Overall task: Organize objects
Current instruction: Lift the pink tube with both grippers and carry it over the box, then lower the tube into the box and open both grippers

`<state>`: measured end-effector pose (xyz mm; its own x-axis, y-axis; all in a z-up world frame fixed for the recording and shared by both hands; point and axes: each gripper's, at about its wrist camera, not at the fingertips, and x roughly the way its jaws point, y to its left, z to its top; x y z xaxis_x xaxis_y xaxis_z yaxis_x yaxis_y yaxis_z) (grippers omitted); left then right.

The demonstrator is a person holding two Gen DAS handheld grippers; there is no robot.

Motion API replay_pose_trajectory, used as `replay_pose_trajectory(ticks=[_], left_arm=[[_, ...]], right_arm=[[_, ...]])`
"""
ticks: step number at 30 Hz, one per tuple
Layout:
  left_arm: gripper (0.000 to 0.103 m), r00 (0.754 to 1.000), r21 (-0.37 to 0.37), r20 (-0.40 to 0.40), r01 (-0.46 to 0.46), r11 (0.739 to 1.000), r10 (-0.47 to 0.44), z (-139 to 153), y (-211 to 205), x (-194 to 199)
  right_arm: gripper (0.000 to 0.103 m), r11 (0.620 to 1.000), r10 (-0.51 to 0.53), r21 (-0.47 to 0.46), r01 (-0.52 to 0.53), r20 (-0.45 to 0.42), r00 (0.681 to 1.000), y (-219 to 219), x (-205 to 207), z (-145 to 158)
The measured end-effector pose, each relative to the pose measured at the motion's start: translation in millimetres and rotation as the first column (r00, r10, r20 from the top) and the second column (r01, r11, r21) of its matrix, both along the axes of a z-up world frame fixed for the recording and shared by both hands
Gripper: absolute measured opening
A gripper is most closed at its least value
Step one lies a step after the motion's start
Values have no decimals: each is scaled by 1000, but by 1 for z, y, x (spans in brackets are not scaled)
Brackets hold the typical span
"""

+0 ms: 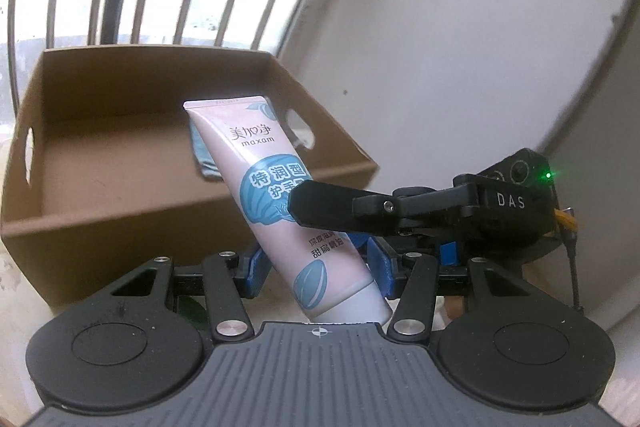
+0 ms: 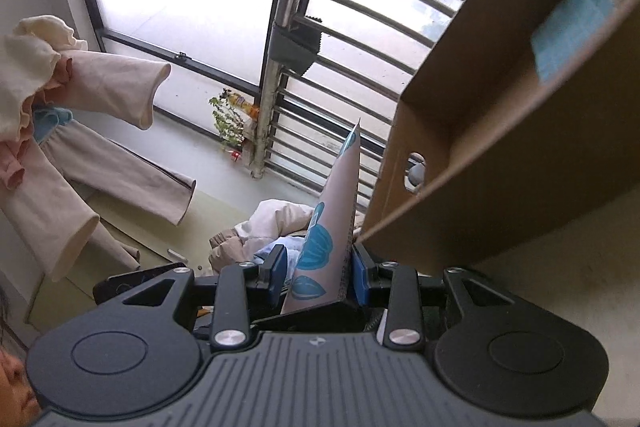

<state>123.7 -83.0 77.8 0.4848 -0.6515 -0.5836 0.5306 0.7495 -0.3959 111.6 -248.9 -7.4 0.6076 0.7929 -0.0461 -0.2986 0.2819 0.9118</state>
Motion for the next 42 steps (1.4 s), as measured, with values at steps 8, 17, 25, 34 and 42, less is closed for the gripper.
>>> replay_pose_trajectory(ticks=[8,17,25,34,42], left_arm=[[51,996,-19,-82,-43,999,41,12,5,71],[52,965,0,-249,-83,997,81,6,1,174],[53,866,32,-484,-121,992,121,-51,2,237],[54,814,65,-557,-153,986,163,-75,-8,268],[54,817,89,-540,-186,979,204,-83,-11,275]], right_arm=[[37,999,39,8,-39,-31,999,-2,59,7],[37,996,66,-46,-73,-141,988,-13,144,16],[38,989,81,-87,-116,-333,939,-26,212,-27],[40,972,16,-197,-131,-499,866,-26,240,-48],[41,937,-41,-320,-142,-504,863,-22,239,-45]])
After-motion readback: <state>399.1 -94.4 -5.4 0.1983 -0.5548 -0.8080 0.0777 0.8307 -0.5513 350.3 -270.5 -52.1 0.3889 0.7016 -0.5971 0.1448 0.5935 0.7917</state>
